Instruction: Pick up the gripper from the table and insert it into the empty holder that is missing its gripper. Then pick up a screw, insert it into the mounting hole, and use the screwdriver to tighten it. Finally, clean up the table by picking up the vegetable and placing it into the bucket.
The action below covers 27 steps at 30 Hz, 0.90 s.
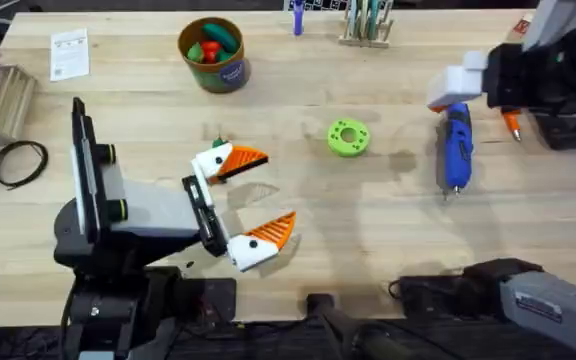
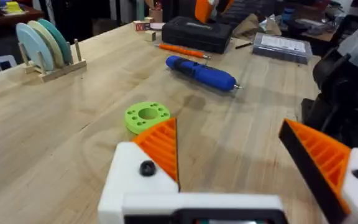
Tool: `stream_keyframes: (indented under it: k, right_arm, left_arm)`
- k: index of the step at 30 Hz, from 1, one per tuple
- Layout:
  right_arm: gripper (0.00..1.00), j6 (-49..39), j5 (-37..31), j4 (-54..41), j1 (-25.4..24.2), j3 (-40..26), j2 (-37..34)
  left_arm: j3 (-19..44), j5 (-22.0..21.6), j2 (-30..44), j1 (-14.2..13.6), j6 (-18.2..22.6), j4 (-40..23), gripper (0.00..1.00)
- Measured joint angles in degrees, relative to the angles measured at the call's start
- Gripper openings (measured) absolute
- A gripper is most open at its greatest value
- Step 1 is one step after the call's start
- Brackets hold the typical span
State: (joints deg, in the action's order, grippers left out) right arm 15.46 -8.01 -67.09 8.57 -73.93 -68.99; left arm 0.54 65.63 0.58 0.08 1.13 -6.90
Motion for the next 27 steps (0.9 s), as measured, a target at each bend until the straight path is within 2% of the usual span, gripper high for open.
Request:
stream_keyframes:
  k: [10,14,16,18,27]
  right_arm:
    - [0.991,0.02,-0.13,0.70,-1.15,0.07,-0.02]
    - [0.992,0.02,-0.67,0.65,-1.26,0.09,-0.02]
    - [0.991,0.02,-1.41,0.67,-1.37,0.11,0.00]
    - [0.991,0.00,-1.99,0.67,-1.76,0.11,0.00]
    - [0.991,0.02,-2.75,0.70,-7.99,0.13,-2.67]
  left_arm:
    - [0.00,0.00,0.00,0.00,-0.17,0.00,0.968]
    - [0.00,0.15,-0.02,0.00,0.02,0.00,0.315]
    - [0.00,0.15,0.00,0.00,0.27,0.00,0.044]
    - [0.00,0.17,0.00,0.00,0.24,0.00,0.007]
    - [0.00,0.17,-0.01,0.00,0.24,0.00,0.005]
